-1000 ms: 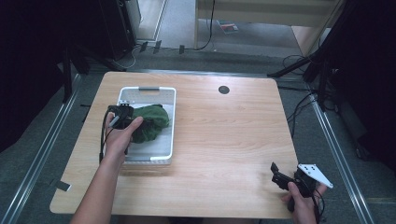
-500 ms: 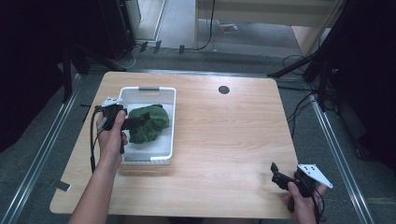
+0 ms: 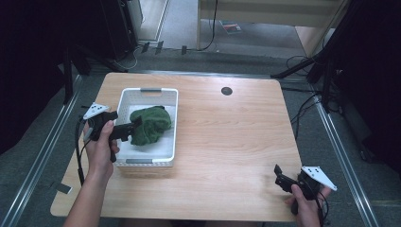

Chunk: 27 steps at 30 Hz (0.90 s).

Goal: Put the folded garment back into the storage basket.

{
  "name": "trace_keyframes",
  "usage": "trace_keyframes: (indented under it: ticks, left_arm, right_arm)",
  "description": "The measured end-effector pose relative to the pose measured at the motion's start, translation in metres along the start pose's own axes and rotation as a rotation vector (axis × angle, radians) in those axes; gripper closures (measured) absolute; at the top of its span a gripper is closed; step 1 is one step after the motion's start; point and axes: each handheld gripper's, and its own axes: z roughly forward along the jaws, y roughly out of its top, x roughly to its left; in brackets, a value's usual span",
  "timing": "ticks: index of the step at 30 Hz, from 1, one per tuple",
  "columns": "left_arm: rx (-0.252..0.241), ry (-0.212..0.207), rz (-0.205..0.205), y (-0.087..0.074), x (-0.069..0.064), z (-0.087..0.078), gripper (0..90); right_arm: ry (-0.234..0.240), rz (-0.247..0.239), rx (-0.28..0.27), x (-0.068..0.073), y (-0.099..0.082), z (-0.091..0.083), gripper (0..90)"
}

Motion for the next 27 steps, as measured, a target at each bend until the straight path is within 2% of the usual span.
trace_keyframes:
  ticks: [5, 10, 13, 20, 27]
  left_arm:
    - [-0.019, 0.003, 0.007, -0.004, 0.004, -0.012, 0.0]
    - [-0.067, 0.009, 0.004, -0.011, 0.011, -0.033, 0.0]
    - [-0.08, 0.016, 0.01, -0.014, 0.013, -0.04, 0.0]
    - [-0.131, 0.024, 0.016, -0.03, 0.023, -0.064, 0.0]
    - [-0.151, 0.031, 0.013, -0.045, 0.033, -0.08, 0.0]
  right_arm:
    - [-0.001, 0.001, 0.001, 0.0, 0.0, 0.0, 0.0]
    - [-0.003, 0.001, 0.001, 0.0, 0.0, 0.0, 0.0]
    - [-0.003, -0.002, 0.001, 0.001, 0.0, 0.0, 0.0]
    - [-0.004, -0.005, 0.001, 0.0, 0.0, 0.0, 0.0]
    - [-0.012, -0.005, 0.001, 0.001, 0.0, 0.0, 0.0]
